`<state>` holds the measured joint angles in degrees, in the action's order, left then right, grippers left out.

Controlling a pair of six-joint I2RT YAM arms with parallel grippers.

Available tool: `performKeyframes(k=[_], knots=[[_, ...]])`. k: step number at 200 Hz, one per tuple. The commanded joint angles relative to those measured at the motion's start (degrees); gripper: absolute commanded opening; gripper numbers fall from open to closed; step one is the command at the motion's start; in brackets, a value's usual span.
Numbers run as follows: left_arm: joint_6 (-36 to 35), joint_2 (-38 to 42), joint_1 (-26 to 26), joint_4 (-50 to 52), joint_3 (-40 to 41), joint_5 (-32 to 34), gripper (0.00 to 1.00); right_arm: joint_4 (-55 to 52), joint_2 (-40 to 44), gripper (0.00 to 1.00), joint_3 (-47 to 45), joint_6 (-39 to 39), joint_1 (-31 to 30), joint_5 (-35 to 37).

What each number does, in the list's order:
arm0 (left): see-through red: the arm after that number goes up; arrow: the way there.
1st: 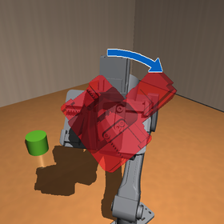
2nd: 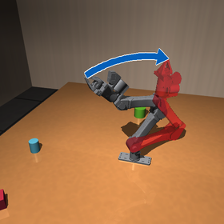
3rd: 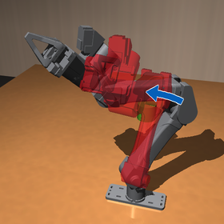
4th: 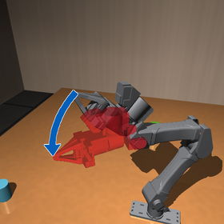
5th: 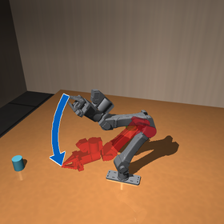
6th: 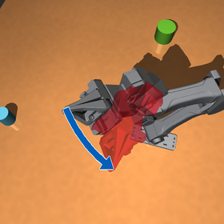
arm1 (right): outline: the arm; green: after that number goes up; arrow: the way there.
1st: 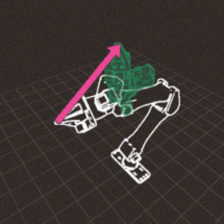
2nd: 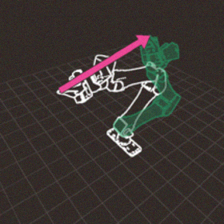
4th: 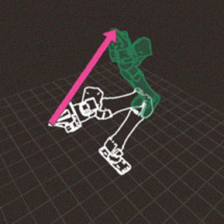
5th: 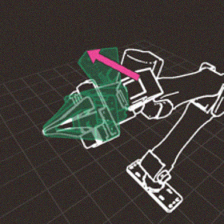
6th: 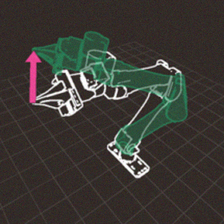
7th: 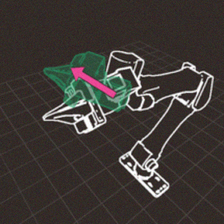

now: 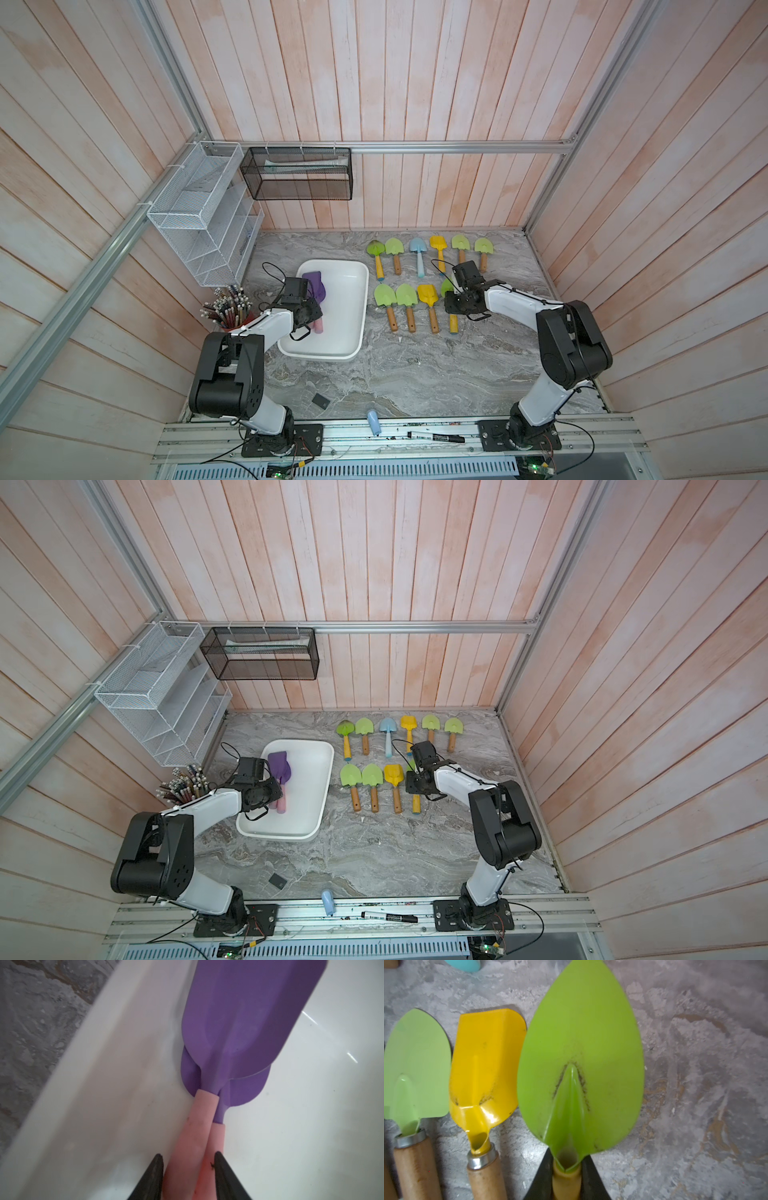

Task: Take the shovel out of the storage box
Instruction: Place the shovel at the center of the board.

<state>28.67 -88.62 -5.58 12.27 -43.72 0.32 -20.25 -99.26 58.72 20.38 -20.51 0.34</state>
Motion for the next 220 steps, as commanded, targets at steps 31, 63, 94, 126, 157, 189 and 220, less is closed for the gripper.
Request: performKeyframes(k=[31, 63, 94, 126, 157, 189, 220], knots=[[-0.01, -0.58, -2.06, 1.87, -0.66, -0.33, 0.42, 0.94, -2.75, 0.21, -1.77, 0.32, 0.3, 0.33], [-0.58, 2.08, -2.12, 3.79, -0.92, 1.61, 0.42, 1.09, -2.89, 0.26, -1.91, 0.57, 0.32, 0.42], [-1.35, 5.62, -2.06, 5.63, -1.53, 4.2, 0.43, 0.76, -2.01, 0.32, -1.85, 0.55, 0.31, 0.7], [-2.03, 6.97, -1.8, 6.76, -2.23, 5.4, 0.43, 0.06, -0.79, 0.36, -1.63, 0.31, 0.43, 1.21], [-2.63, 6.58, -1.55, 6.8, -1.56, 7.59, 0.43, -0.66, 1.3, 0.39, -1.77, 0.37, 0.73, 1.73], [-2.17, 5.8, -0.67, 4.54, 1.01, 8.78, 0.35, -1.16, 4.14, 0.41, -1.72, 0.61, 1.0, 2.19], [-2.75, 3.58, -0.66, 4.03, 0.96, 7.15, 0.33, -1.47, 4.73, 0.41, -1.74, 0.64, 1.17, 2.21]])
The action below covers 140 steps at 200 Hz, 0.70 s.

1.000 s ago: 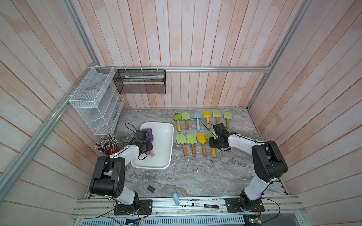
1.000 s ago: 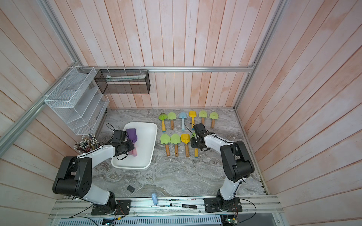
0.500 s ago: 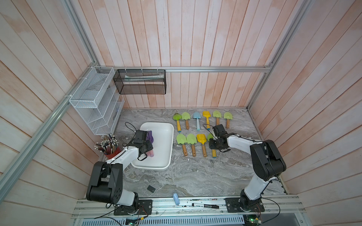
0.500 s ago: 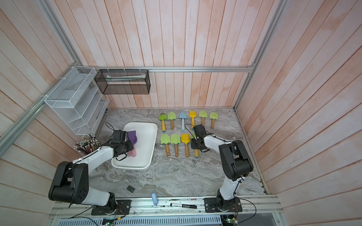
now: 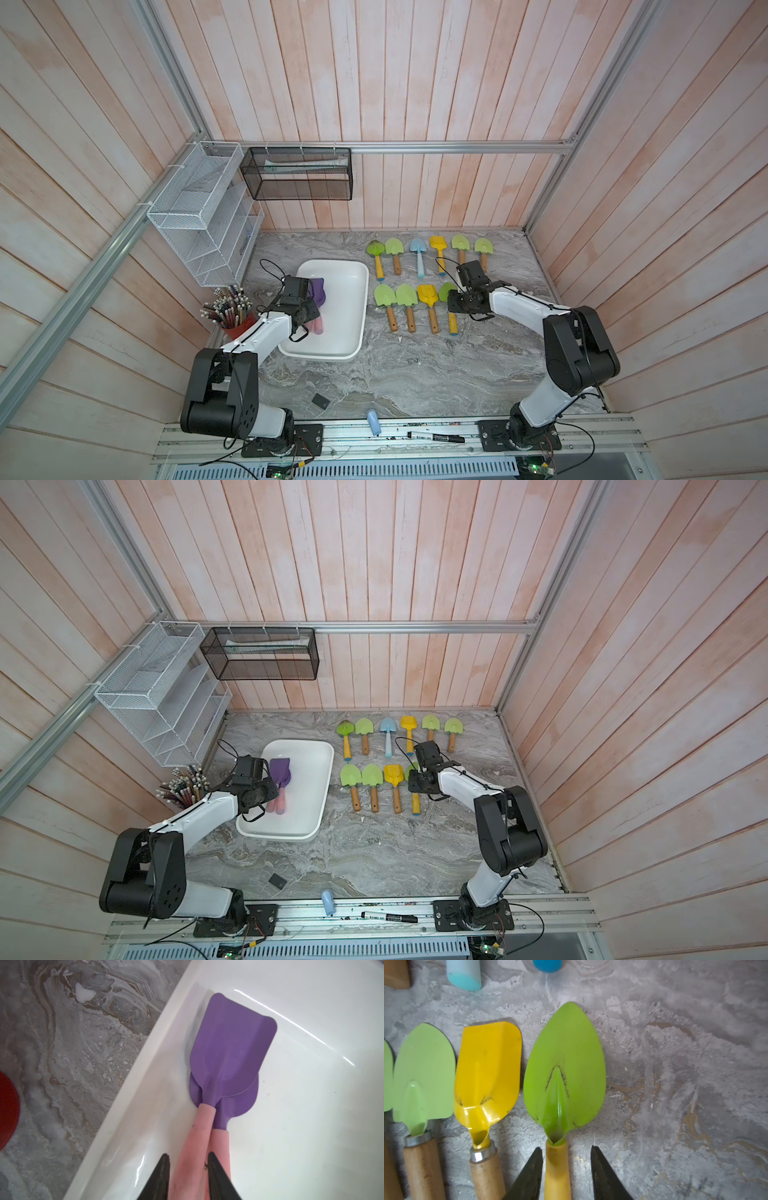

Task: Take the shovel out of the storage box
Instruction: Place the shovel at the center of the board, then pick up the shovel from the storage box.

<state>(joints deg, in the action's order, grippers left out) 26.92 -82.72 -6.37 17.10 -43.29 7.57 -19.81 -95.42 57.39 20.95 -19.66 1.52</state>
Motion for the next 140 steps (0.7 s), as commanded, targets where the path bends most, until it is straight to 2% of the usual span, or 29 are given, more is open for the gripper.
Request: performKeyframes(k=[1, 41, 140], knots=[[-1.08, -2.38, 0.13, -0.78, 0.5, -0.32, 0.33, -1.86, 0.86, 0.41, -0.46, 0.11, 0.28, 0.98], [-1.25, -2.78, 0.22, -2.26, 1.72, -1.57, 0.38, -1.4, 1.2, 0.41, -1.11, 0.58, 0.26, 0.61], [-1.51, -8.43, -0.2, -0.49, -0.53, -5.35, 0.38, -0.49, 1.0, 0.41, -1.48, 0.65, 0.24, 0.05]])
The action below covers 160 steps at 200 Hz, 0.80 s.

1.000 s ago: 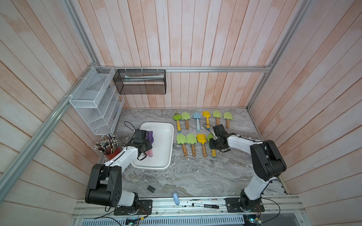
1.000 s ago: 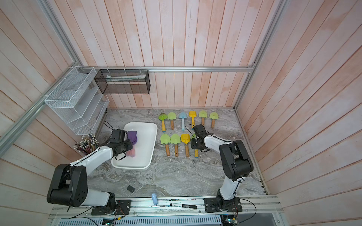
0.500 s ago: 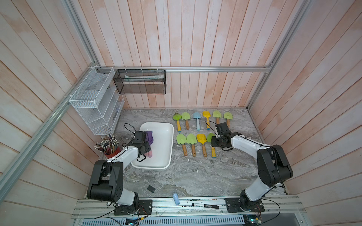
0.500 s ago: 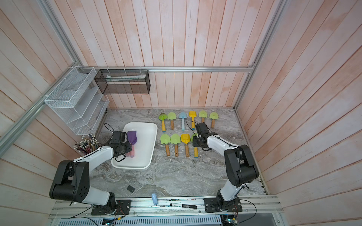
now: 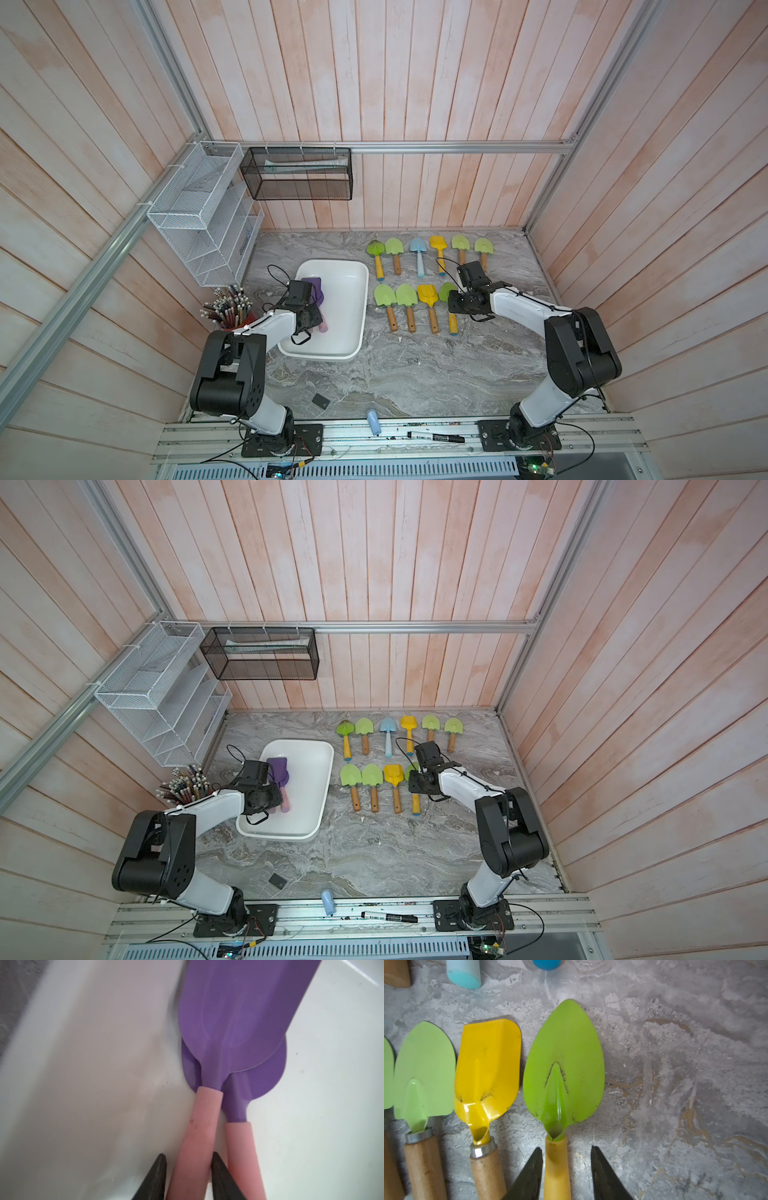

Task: Take the shovel out of the storage box
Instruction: Pick up the shovel from the storage box.

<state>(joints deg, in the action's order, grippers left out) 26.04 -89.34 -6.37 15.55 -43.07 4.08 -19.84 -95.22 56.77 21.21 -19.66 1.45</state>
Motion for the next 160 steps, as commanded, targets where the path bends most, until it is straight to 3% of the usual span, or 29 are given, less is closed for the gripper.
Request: performKeyframes(k=[1, 72, 160], knots=[[-0.6, -1.81, -0.21, 1.06, -0.77, -1.87, 0.38, -0.47, 0.81, 0.41, -0.83, 0.4, 0.24, 0.12], [0.75, -1.68, -2.68, 3.73, -1.7, -3.54, 0.41, 0.32, 0.39, 0.41, -0.61, 0.34, 0.27, -0.41], [-0.46, 0.49, -2.86, 4.75, -2.37, -2.93, 0.17, 1.15, 1.92, 0.41, -1.96, 1.06, 0.3, -0.64]])
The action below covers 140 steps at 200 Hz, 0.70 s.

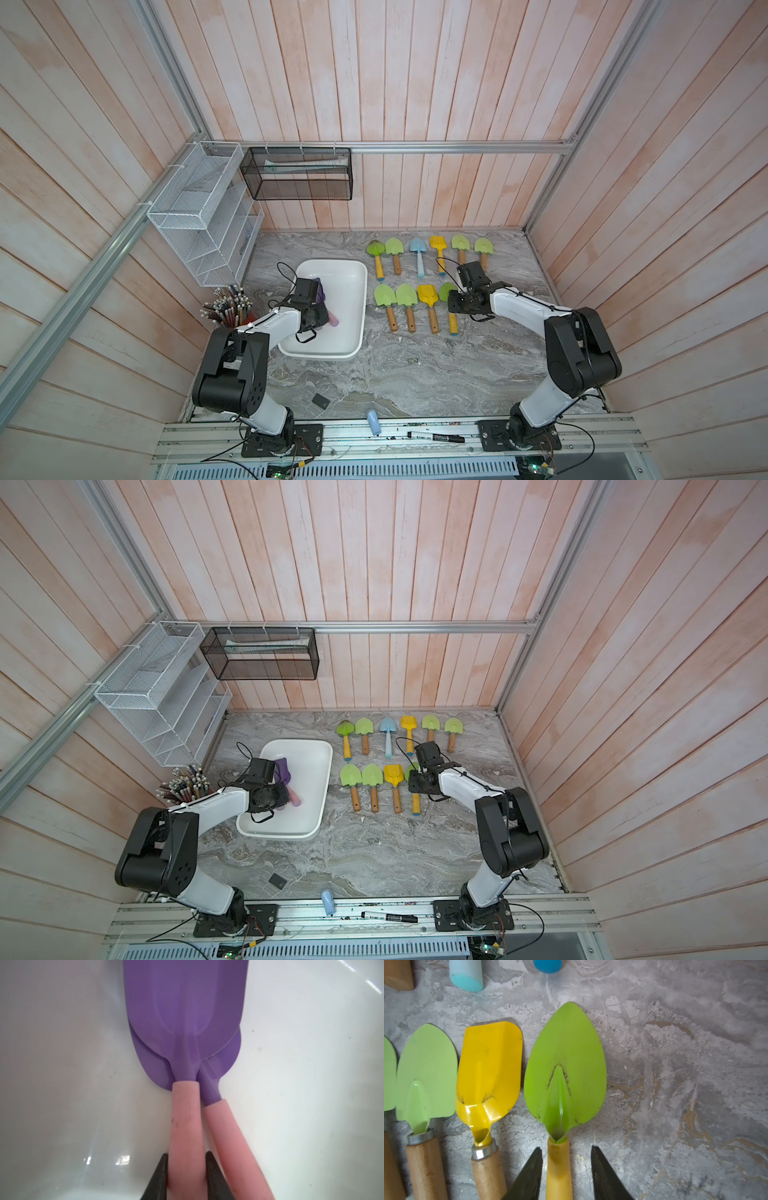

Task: Take the shovel out of the storage box
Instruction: Pick up the shovel from the storage box.

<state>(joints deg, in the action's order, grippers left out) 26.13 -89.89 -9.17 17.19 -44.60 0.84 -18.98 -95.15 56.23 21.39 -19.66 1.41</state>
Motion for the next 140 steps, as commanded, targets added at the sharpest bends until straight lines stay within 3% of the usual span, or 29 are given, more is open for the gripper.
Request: performKeyframes(k=[1, 46, 90, 140], knots=[[-0.59, 1.21, -0.06, 3.07, -0.84, 0.3, 0.17, 0.32, 1.88, 0.41, -1.44, 0.87, 0.27, -0.61], [-1.39, 5.76, -0.06, 4.17, -2.22, -1.33, 0.14, 1.37, 5.35, 0.41, -1.95, 2.31, 0.09, -1.11], [-0.98, 10.87, -0.24, 6.14, -3.89, -4.39, 0.13, 1.48, 8.94, 0.48, -1.36, 3.1, -0.29, -1.57], [-1.01, 17.47, -0.24, 2.4, -4.73, -18.97, 0.12, 6.25, 12.91, 0.48, 0.37, 4.82, -2.3, -11.14]])
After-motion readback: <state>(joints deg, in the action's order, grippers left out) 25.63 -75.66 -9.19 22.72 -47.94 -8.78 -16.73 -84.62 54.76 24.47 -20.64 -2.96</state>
